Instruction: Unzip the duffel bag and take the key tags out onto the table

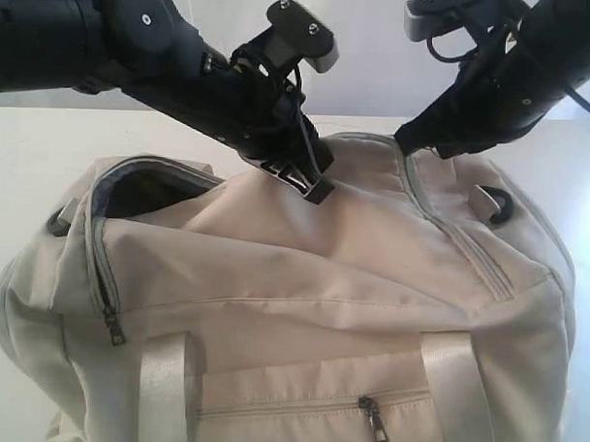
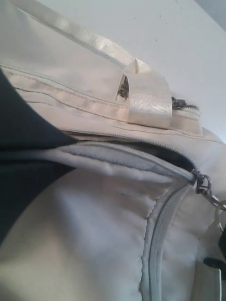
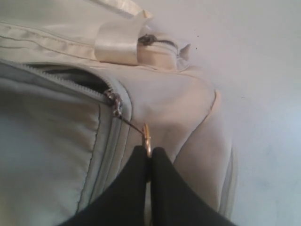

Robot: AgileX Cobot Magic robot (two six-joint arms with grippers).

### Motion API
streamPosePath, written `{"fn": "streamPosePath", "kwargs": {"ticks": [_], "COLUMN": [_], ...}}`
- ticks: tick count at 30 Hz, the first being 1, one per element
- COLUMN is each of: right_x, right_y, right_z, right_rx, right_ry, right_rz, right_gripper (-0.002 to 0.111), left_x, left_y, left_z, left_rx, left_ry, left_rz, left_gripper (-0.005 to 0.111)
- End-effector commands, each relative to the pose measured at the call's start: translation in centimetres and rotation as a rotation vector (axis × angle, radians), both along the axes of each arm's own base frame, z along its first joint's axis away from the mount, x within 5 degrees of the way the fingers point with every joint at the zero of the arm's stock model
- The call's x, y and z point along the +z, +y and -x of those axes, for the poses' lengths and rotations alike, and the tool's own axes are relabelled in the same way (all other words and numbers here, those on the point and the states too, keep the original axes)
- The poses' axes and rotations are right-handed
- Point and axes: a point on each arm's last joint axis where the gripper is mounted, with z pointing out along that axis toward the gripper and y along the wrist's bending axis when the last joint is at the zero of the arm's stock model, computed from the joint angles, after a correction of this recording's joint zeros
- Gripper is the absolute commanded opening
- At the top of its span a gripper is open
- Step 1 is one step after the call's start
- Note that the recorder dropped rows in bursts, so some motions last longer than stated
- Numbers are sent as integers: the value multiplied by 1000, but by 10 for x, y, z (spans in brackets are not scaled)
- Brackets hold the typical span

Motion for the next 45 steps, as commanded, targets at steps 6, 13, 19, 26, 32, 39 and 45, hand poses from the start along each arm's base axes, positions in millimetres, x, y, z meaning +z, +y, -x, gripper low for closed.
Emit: {"fn": "streamPosePath", "kwargs": {"ticks": [6,13,19,26,32,39,45], "right_x": [-5,10,12,12,13,16,14], "right_y": [-8,-9,-10,-10,-13,-9,1], "right_z": [16,21,23,25,30,29,27], "right_rx": [4,4,4,3,2,-1,49], "right_ry": [9,-69,-73,-56,-27,-65,-51], "right_rz": [36,19,22,26,56,-2,-102], "right_gripper": [0,0,0,0,0,0,0], "left_x": [7,-2,8,18,17,15,20], "left_y": [6,7,10,21,39,37,13], "left_z": [0,15,18,11,2,9,31], "left_rx": [23,-73,-65,24,100,58,-184], "left_ry": [9,164,122,86,117,201,267], "left_rz": [15,-54,-53,-19,-1,14,100], "left_gripper": [0,0,0,0,0,0,0]}}
